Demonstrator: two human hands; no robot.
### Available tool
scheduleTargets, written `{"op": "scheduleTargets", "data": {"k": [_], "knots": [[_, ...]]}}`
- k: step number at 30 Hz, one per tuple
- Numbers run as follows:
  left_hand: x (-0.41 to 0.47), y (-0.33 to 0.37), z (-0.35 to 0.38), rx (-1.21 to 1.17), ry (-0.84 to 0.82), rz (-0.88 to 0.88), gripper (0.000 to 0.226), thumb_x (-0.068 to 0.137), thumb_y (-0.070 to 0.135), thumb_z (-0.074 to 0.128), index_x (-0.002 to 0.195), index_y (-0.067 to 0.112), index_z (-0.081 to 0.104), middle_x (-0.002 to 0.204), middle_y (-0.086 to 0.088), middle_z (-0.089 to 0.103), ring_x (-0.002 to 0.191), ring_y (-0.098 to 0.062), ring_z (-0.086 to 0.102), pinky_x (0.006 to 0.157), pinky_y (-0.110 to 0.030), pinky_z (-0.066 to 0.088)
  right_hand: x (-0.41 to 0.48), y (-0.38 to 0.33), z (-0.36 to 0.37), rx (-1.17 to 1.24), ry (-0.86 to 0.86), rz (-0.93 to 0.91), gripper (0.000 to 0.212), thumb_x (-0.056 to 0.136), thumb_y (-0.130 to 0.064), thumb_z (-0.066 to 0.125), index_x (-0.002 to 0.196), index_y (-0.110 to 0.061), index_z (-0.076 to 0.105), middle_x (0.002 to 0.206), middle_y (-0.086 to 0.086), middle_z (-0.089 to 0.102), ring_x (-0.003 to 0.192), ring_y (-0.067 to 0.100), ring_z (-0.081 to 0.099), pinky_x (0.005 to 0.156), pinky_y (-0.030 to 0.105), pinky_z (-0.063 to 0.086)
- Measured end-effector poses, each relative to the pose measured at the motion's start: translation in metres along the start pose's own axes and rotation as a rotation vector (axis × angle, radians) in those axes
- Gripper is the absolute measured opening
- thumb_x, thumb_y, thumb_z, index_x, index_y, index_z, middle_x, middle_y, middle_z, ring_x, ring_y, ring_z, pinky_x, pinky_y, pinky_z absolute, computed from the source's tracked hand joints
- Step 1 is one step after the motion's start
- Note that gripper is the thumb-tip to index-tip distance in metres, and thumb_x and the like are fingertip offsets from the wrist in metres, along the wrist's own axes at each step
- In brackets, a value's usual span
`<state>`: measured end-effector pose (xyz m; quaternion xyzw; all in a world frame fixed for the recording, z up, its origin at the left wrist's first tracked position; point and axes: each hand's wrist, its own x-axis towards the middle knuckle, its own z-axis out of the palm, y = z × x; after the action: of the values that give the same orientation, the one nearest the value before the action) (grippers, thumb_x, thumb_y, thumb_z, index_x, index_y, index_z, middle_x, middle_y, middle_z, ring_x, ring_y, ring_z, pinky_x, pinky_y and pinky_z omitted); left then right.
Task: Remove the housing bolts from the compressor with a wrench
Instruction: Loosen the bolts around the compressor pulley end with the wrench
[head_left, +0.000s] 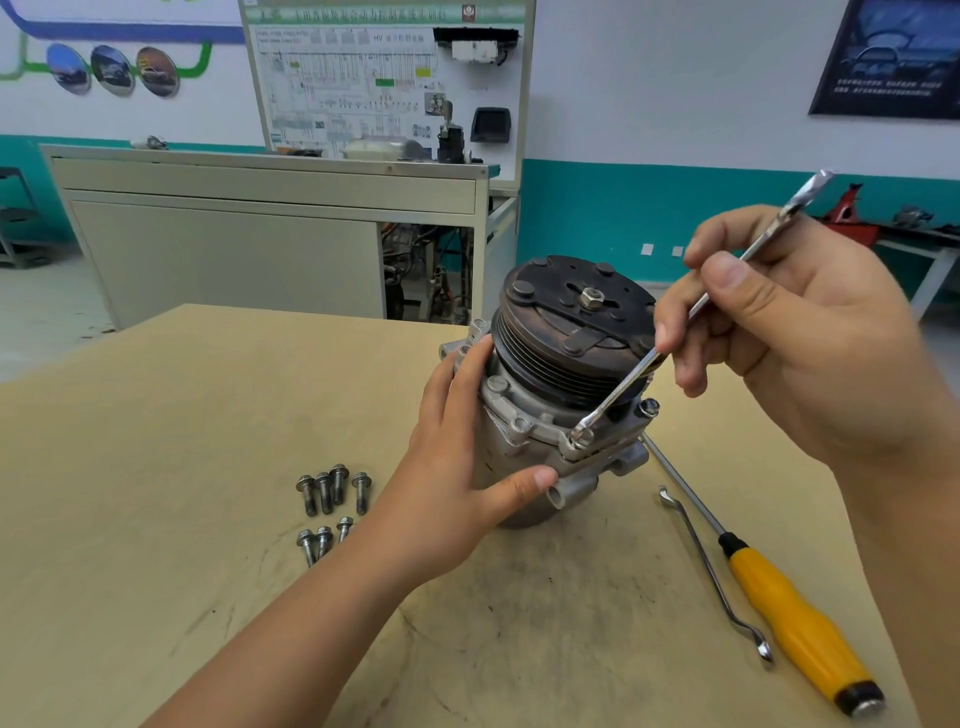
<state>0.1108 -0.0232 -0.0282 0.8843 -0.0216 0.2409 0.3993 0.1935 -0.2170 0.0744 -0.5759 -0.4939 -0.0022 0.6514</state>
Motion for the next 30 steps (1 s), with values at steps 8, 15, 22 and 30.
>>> {"op": "scheduleTargets", "data": {"k": [8, 15, 22, 30], "knots": [[0.0006, -0.0008, -0.0001, 0.0, 0.0, 0.011, 0.097, 0.075, 0.054, 0.067, 0.132, 0.065, -0.01, 0.152, 0.03, -0.003, 0.143, 0.002, 0.007, 0.118, -0.035, 0.02, -0.0001, -0.0025, -0.0007, 0.013, 0.025, -0.011, 0.013, 0.086, -0.024, 0.047, 0.091, -0.012, 0.045, 0.063, 0.005, 0.065, 0.046, 0.019, 0.057, 0.047, 0.024, 0.048], [0.0003, 0.0003, 0.0005, 0.001, 0.004, 0.003, 0.095, 0.07, 0.062, 0.062, 0.132, 0.067, -0.01, 0.152, 0.03, -0.004, 0.143, 0.001, 0.006, 0.118, -0.036, 0.02, 0.0008, -0.0024, -0.0029, 0.031, 0.043, 0.027, 0.008, 0.086, -0.012, 0.038, 0.088, -0.01, 0.046, 0.056, 0.004, 0.062, 0.044, 0.022, 0.054, 0.046, 0.022, 0.045], [0.0, 0.0003, 0.0003, -0.009, 0.004, -0.007, 0.096, 0.067, 0.066, 0.059, 0.134, 0.065, -0.009, 0.153, 0.029, -0.004, 0.144, 0.001, 0.005, 0.119, -0.038, 0.02, 0.0008, -0.0043, -0.0025, 0.024, 0.03, 0.046, 0.011, 0.084, -0.008, 0.035, 0.085, -0.01, 0.046, 0.053, 0.003, 0.059, 0.043, 0.021, 0.051, 0.044, 0.02, 0.044], [0.0006, -0.0007, 0.0008, -0.017, 0.009, 0.003, 0.098, 0.07, 0.061, 0.062, 0.141, 0.057, -0.005, 0.153, 0.027, -0.001, 0.143, 0.002, 0.007, 0.119, -0.036, 0.02, 0.0011, -0.006, -0.0019, -0.021, 0.021, 0.072, 0.01, 0.085, -0.012, 0.037, 0.087, -0.011, 0.046, 0.053, 0.005, 0.058, 0.041, 0.02, 0.049, 0.044, 0.02, 0.042]]}}
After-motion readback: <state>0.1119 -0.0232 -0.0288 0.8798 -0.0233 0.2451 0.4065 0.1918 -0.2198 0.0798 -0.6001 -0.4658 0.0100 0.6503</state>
